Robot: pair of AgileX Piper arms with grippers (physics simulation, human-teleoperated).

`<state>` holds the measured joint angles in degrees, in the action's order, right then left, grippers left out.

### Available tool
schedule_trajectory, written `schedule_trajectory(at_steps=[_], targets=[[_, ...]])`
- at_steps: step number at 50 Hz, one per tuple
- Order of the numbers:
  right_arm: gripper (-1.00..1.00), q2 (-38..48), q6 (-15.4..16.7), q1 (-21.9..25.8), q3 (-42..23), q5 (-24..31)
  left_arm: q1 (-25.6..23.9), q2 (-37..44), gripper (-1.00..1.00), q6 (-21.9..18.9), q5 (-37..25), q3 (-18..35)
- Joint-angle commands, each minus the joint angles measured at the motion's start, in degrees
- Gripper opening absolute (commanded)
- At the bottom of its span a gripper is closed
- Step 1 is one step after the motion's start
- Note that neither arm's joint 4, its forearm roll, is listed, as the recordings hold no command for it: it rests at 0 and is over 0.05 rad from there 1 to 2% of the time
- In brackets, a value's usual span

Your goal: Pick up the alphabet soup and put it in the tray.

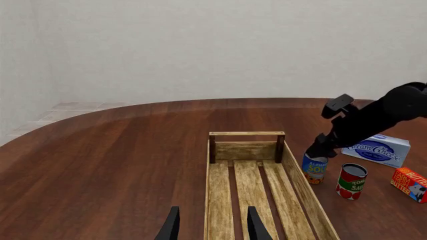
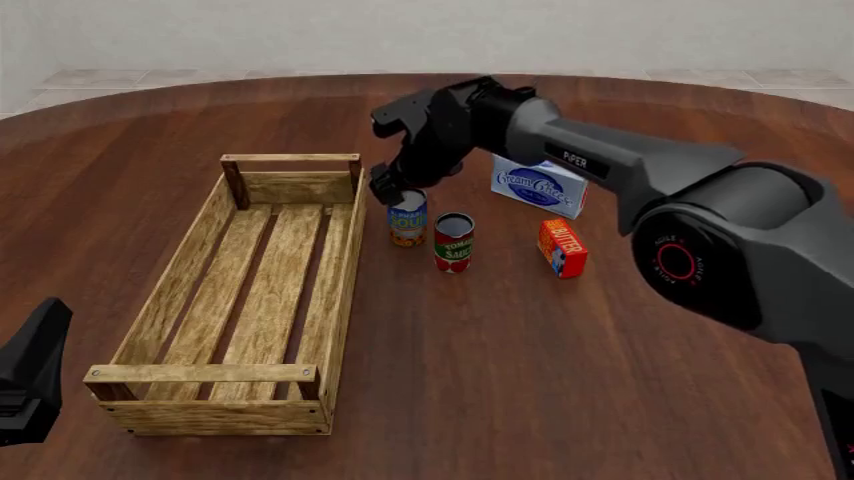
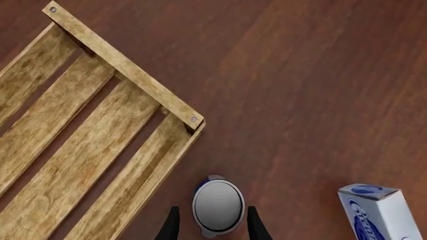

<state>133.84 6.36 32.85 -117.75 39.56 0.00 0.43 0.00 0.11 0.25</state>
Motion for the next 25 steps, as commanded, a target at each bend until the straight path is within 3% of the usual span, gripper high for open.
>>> schedule_trajectory(at_steps=[1, 25], targets=[[1.0, 0.6, -0.7, 0.1, -0.2, -0.2, 0.0, 0.0, 1.0, 0.0, 0.0, 0.0], [1.0, 0.6, -2.2, 0.4, 0.7, -1.2, 0.0, 0.0, 1.0, 0.0, 0.0, 0.0]])
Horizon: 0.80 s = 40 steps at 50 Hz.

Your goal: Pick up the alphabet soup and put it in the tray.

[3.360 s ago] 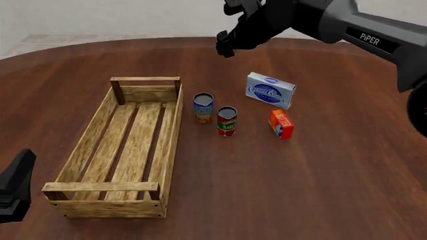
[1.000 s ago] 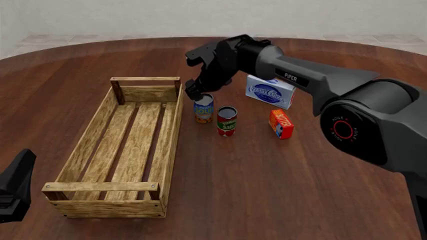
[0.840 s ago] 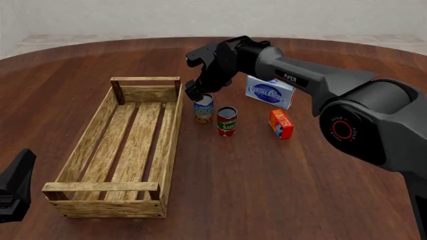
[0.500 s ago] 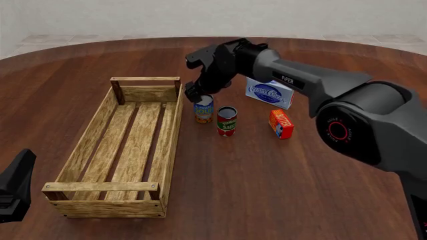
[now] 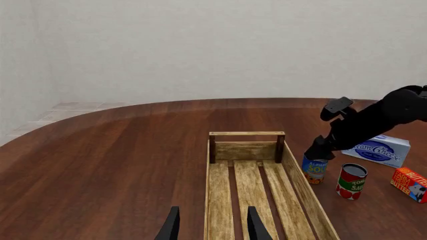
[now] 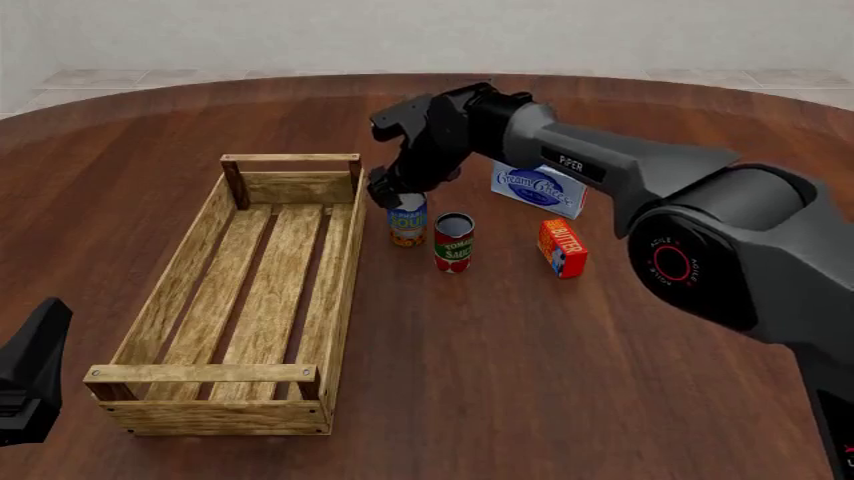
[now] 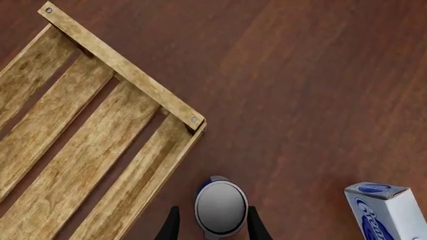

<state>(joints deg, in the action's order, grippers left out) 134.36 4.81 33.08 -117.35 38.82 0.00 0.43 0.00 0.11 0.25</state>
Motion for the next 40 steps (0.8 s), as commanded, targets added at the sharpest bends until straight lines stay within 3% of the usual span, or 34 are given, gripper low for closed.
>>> schedule_trajectory(at_steps=[1, 18, 40], targets=[[1.0, 0.2, -0.7, 0.1, 0.2, -0.4, 0.0, 0.0, 1.0, 0.0, 0.0, 0.0], [1.0, 0.9, -0.2, -1.1, -1.3, 0.2, 0.0, 0.0, 1.0, 0.0, 0.0, 0.0], [1.0, 1.5, -2.1, -0.4, -1.4, -0.2, 0.0, 0.0, 1.0, 0.0, 0.0, 0.0]])
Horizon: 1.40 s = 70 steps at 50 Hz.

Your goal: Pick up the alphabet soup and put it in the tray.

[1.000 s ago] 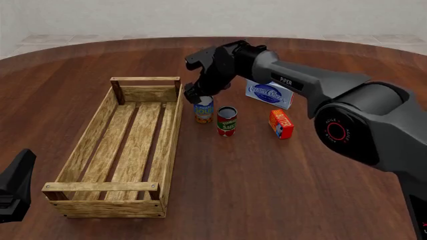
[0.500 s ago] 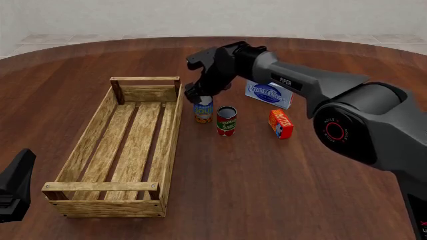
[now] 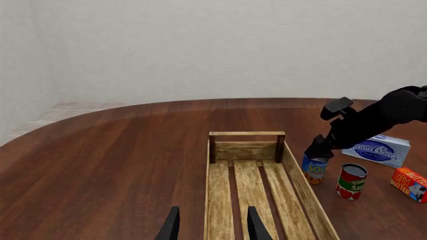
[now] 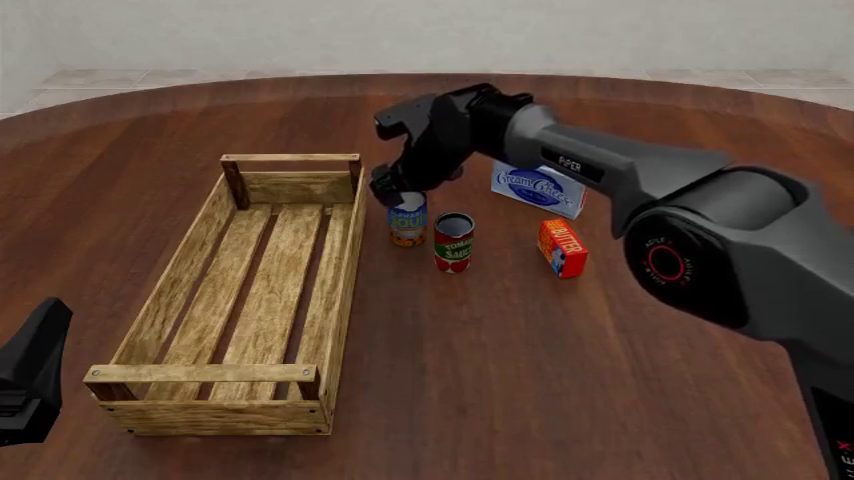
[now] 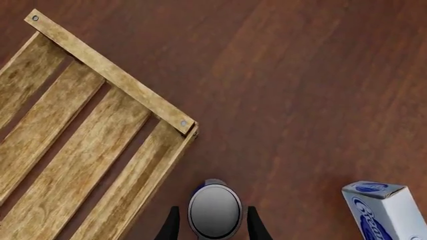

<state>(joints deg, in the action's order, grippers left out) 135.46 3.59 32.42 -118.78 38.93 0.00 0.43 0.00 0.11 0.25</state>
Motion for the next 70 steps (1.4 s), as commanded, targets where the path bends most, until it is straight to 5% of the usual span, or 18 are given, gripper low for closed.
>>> schedule_trajectory(at_steps=[1, 70], targets=[[1.0, 0.4, -0.9, 0.2, 0.1, -0.3, 0.0, 0.0, 1.0, 0.0, 0.0, 0.0], [1.0, 0.7, -3.8, 0.1, 1.7, -2.3, 0.0, 0.0, 1.0, 0.0, 0.0, 0.0]])
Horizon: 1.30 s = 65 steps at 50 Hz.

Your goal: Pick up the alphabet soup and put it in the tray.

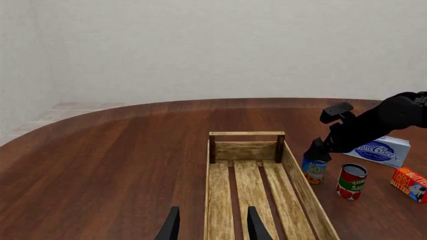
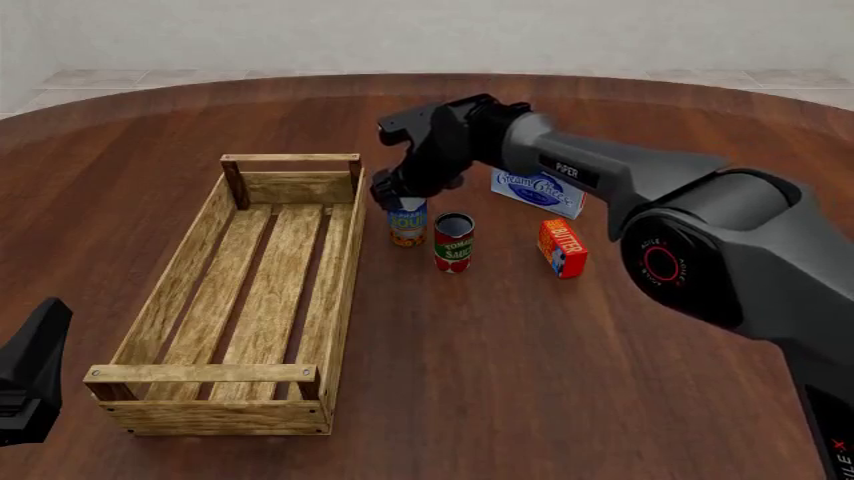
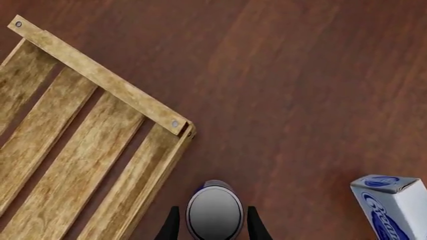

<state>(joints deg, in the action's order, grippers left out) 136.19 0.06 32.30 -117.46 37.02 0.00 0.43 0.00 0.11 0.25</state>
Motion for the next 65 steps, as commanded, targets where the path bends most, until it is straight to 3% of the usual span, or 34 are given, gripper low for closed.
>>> schedule_trajectory(at_steps=[1, 65], targets=[[1.0, 0.0, -0.4, 0.1, 0.3, -0.3, 0.0, 0.0, 1.0, 0.0, 0.0, 0.0], [1.0, 2.5, -1.8, -0.6, -1.6, -0.3, 0.0, 0.0, 1.0, 0.0, 0.0, 0.0]])
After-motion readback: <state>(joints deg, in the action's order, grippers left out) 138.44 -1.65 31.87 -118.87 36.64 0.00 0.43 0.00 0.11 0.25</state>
